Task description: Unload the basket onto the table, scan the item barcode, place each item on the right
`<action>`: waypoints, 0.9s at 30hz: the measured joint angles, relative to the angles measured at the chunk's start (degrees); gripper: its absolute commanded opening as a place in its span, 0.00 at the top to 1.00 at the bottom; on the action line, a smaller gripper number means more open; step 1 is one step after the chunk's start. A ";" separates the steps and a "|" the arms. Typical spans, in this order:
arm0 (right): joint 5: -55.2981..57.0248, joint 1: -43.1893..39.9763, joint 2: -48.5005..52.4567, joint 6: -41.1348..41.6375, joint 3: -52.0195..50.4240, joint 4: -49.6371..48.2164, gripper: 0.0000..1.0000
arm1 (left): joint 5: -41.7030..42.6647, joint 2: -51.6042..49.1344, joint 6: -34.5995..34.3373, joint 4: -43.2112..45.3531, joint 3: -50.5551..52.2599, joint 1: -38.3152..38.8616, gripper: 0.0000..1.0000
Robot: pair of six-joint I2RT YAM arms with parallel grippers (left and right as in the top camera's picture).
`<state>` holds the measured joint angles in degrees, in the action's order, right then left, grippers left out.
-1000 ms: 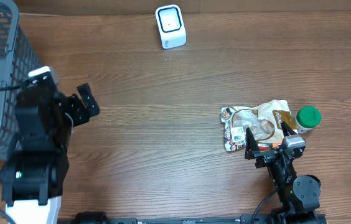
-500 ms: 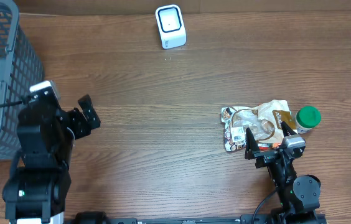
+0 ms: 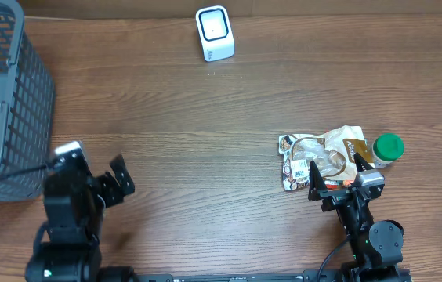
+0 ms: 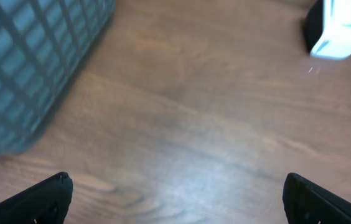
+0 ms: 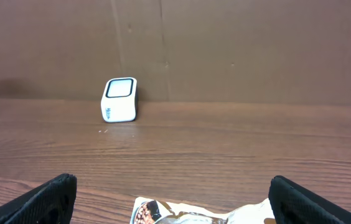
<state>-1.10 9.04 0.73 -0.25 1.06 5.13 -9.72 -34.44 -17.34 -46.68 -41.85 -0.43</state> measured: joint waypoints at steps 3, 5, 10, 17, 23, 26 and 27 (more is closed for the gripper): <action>0.00 0.00 0.00 0.02 0.00 -0.02 0.00 | -0.02 2.69 0.00 0.07 5.01 0.00 0.00; 0.02 0.00 0.00 0.02 0.00 0.02 0.00 | -0.04 4.59 0.00 0.44 8.28 0.00 0.01; 0.00 0.00 0.00 0.02 0.00 0.00 0.00 | -0.15 10.93 -0.02 7.58 15.32 0.00 0.00; 0.00 0.00 0.00 0.02 0.00 0.00 0.00 | 1.77 20.79 0.02 26.47 23.80 0.00 0.00; 0.00 0.00 0.00 0.02 0.00 0.00 0.00 | 4.79 26.53 0.02 42.42 29.88 0.00 0.00; 0.00 0.00 0.00 0.00 0.00 -0.02 0.00 | 6.08 28.20 0.02 48.81 33.31 0.00 0.01; 0.00 0.00 0.00 0.00 0.00 0.04 0.00 | 6.45 28.81 0.00 50.69 34.53 0.00 0.00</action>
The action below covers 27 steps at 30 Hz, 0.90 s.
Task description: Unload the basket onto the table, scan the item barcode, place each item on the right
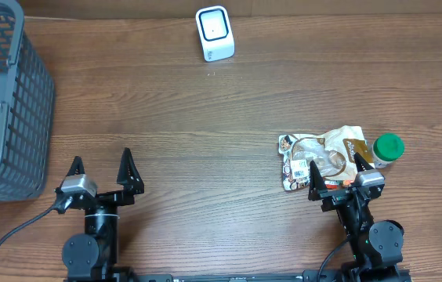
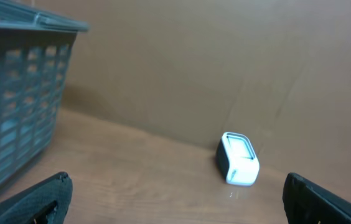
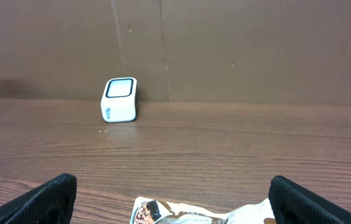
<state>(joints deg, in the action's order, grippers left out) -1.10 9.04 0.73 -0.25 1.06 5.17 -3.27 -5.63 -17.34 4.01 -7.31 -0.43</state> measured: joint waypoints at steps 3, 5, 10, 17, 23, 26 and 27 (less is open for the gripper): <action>0.00 0.00 0.00 0.02 0.00 -0.04 0.00 | 1.25 1.66 0.00 4.17 3.41 0.00 0.01; 0.00 0.00 0.00 0.00 0.00 -0.04 0.00 | 1.81 2.56 0.02 5.25 5.31 0.00 0.00; 0.00 0.00 0.00 0.00 0.00 -0.04 0.00 | 2.47 3.65 0.02 1.42 6.67 0.00 0.00; 0.00 0.00 0.00 0.02 0.00 -0.04 0.00 | 2.67 4.68 2.95 -5.92 6.78 0.00 0.00; 0.02 0.00 0.00 0.02 0.00 -0.04 0.00 | 2.69 4.72 8.04 -8.52 6.80 0.00 0.00; 0.00 0.00 0.00 0.02 0.00 -0.02 0.00 | 2.69 4.72 11.58 -8.52 6.80 0.00 0.00; 0.00 0.00 0.00 0.00 0.00 0.00 0.00 | 2.67 4.72 12.41 -8.52 6.80 0.00 0.00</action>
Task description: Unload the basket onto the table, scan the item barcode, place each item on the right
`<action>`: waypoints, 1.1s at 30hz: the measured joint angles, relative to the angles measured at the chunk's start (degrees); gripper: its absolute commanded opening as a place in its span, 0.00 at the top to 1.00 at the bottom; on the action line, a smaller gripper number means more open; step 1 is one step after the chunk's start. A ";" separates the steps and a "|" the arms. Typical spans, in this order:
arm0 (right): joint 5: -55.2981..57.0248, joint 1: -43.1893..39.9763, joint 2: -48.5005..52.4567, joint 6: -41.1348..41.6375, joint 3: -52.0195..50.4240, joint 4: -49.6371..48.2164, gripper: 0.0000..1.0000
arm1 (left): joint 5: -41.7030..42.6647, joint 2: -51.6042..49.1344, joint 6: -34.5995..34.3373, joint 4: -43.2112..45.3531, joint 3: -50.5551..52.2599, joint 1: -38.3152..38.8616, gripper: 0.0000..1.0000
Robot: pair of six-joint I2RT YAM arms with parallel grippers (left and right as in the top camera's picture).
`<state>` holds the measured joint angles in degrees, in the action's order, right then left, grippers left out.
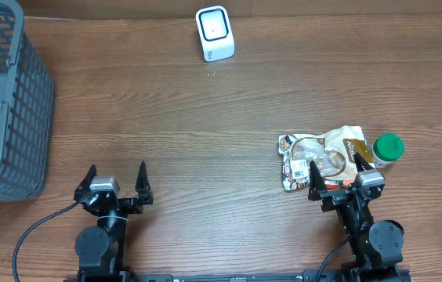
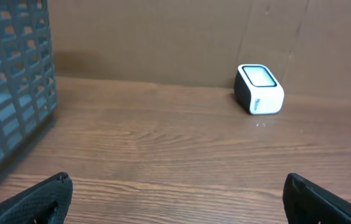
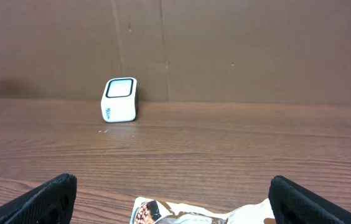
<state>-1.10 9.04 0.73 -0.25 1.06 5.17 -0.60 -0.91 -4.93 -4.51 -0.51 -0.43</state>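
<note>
A white barcode scanner [image 1: 214,32] stands at the back of the wooden table, also visible as the scanner [image 2: 259,98] and the scanner [image 3: 120,99]. A crinkled snack packet [image 1: 319,159] with a barcode label lies at the right; its top edge, the packet [image 3: 182,216], shows low between the right fingers. My right gripper [image 1: 335,177] sits open just behind the packet, holding nothing. My left gripper [image 1: 116,177] rests open at the front left, empty, with its fingertips [image 2: 35,199] wide apart.
A grey mesh basket [image 1: 1,102] stands at the left edge, its wall also in the left wrist view as the basket [image 2: 10,93]. A green-capped bottle [image 1: 386,150] stands just right of the packet. A brown cardboard wall [image 3: 225,43] backs the table.
My left arm has settled lower and slightly right at the front edge, its camera now facing the scanner more squarely. The right arm and the packet have not moved.
At first my left arm was raised by the basket, its camera looking down at the table. Then it sat near the front edge, looking level toward the back wall. Now it is parked there, open. My right gripper stayed open behind the packet throughout.
</note>
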 measured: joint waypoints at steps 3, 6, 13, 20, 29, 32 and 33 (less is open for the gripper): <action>-0.02 0.00 0.00 0.00 0.00 -0.02 0.00 | 0.02 0.00 2.05 0.00 0.00 0.00 0.00; 0.00 0.00 0.00 0.00 0.00 0.00 0.00 | 0.04 0.00 2.86 0.00 0.00 0.00 0.00; 0.00 0.00 0.00 0.00 0.00 -0.04 0.00 | 0.20 0.00 3.69 0.00 0.00 0.00 0.00; -0.02 0.00 0.00 0.00 0.00 -0.04 0.00 | 0.20 0.00 3.72 0.00 0.00 0.00 0.01; 0.00 0.00 0.00 0.00 0.00 -0.04 0.00 | 0.20 0.00 3.87 0.00 0.00 0.00 0.01; 0.02 0.00 0.00 0.02 0.00 -0.04 0.00 | 0.20 0.00 3.87 0.00 0.00 0.00 0.00; 0.00 0.00 0.00 0.00 0.00 -0.04 0.00 | 0.20 0.00 3.87 0.00 0.00 0.00 0.00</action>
